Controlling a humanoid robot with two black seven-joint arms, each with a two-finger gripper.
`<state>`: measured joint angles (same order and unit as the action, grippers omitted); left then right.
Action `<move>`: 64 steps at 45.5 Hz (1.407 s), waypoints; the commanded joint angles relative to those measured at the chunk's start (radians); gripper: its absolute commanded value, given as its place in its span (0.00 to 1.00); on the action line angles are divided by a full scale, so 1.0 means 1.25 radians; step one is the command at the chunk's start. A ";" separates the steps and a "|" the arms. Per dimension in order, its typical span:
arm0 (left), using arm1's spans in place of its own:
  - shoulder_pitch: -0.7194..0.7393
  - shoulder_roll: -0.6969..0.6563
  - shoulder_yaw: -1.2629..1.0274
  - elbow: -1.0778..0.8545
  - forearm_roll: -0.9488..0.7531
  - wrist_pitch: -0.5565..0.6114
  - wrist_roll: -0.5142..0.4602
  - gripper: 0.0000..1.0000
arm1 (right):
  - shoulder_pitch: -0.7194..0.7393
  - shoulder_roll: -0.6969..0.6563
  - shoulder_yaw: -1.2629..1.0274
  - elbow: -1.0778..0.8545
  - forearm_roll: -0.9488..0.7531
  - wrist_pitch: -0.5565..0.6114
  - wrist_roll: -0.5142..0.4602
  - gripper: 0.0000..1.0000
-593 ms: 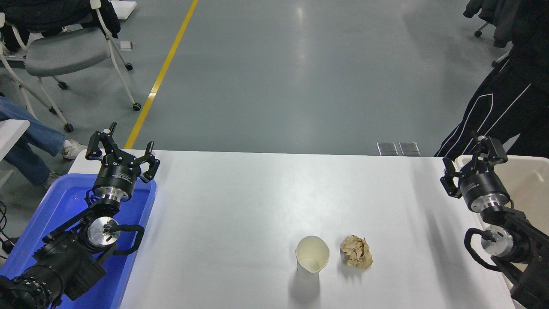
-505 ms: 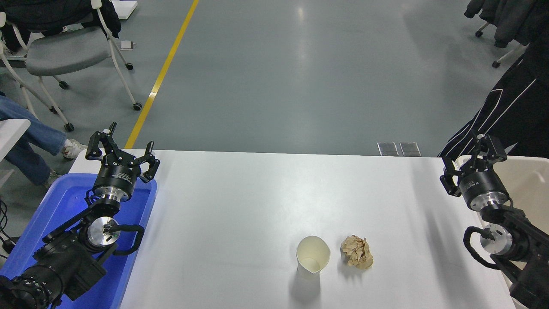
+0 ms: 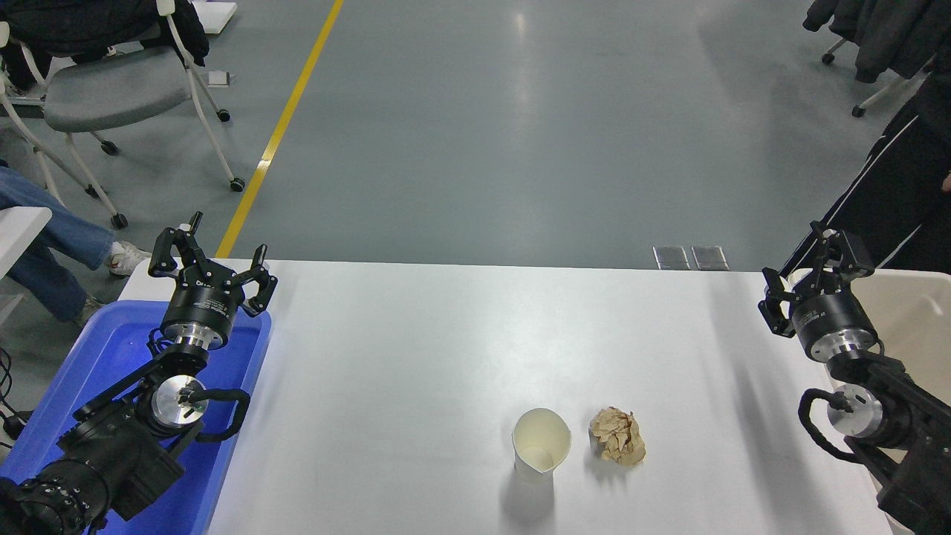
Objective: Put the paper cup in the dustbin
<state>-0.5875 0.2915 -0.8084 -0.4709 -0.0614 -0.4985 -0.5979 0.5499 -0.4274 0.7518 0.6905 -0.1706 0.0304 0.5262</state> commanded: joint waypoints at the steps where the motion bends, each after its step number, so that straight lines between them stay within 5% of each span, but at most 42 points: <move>1: 0.000 0.000 0.000 0.000 0.000 0.000 0.000 1.00 | 0.006 0.001 -0.005 0.012 0.001 0.001 -0.026 1.00; 14: 0.000 0.000 0.000 0.000 0.000 0.000 0.000 1.00 | 0.004 -0.095 -0.009 0.135 -0.025 -0.018 -0.108 1.00; 33: 0.000 0.000 0.000 0.000 0.000 0.000 0.000 1.00 | 0.055 -0.312 -0.110 0.430 -0.384 -0.016 -0.209 1.00; 48: 0.000 0.000 0.000 0.000 0.000 0.000 0.000 1.00 | 0.297 -0.423 -0.473 0.599 -0.553 -0.016 -0.205 1.00; 64: 0.000 0.000 0.000 0.000 0.000 0.000 0.000 1.00 | 0.532 -0.366 -0.739 0.631 -0.563 0.036 -0.205 1.00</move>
<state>-0.5875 0.2915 -0.8084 -0.4709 -0.0615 -0.4985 -0.5983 1.0217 -0.9187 0.0505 1.4236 -0.8292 0.0370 0.2758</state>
